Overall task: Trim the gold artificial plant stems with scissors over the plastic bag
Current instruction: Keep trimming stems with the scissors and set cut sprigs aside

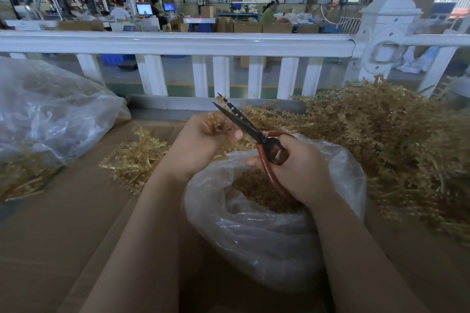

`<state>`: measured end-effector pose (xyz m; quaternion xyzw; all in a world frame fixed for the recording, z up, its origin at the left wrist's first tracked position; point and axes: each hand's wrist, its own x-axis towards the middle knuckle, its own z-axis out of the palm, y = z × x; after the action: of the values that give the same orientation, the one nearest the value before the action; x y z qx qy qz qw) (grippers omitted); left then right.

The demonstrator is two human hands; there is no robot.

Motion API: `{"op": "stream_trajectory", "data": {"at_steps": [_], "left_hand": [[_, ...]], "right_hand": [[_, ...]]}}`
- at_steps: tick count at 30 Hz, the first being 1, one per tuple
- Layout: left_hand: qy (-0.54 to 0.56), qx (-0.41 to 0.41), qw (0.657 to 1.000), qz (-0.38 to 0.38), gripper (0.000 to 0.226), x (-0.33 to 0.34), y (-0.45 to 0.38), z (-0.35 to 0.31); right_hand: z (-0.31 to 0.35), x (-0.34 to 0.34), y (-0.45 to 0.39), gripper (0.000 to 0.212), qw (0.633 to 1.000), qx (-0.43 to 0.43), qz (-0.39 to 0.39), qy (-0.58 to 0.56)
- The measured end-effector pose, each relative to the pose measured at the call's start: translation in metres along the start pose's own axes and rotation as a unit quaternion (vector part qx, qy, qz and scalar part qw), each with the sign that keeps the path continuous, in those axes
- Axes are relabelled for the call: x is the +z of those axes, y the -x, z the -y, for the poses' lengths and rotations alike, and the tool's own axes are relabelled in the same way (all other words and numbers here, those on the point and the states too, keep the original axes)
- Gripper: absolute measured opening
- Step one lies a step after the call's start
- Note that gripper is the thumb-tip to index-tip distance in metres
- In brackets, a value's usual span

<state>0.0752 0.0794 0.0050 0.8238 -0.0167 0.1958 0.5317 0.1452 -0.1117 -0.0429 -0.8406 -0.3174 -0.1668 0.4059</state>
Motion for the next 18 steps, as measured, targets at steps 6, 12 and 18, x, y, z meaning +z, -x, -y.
{"op": "stream_trajectory", "data": {"at_steps": [6, 12, 18], "left_hand": [[0.005, 0.009, 1.0, 0.021, 0.014, 0.0009, -0.0006, -0.0009], [0.015, 0.021, 0.999, 0.028, 0.01, 0.0037, -0.0006, -0.0023], [0.091, 0.028, 0.995, 0.025, 0.027, 0.0034, -0.0008, 0.003]], "right_hand": [[0.0011, -0.0019, 0.0, 0.06, 1.0, -0.002, 0.006, 0.011], [0.0011, -0.0017, 0.0005, 0.056, 1.0, -0.004, 0.003, 0.026], [0.0033, -0.0014, 0.0018, 0.056, 1.0, 0.01, -0.005, -0.012]]}}
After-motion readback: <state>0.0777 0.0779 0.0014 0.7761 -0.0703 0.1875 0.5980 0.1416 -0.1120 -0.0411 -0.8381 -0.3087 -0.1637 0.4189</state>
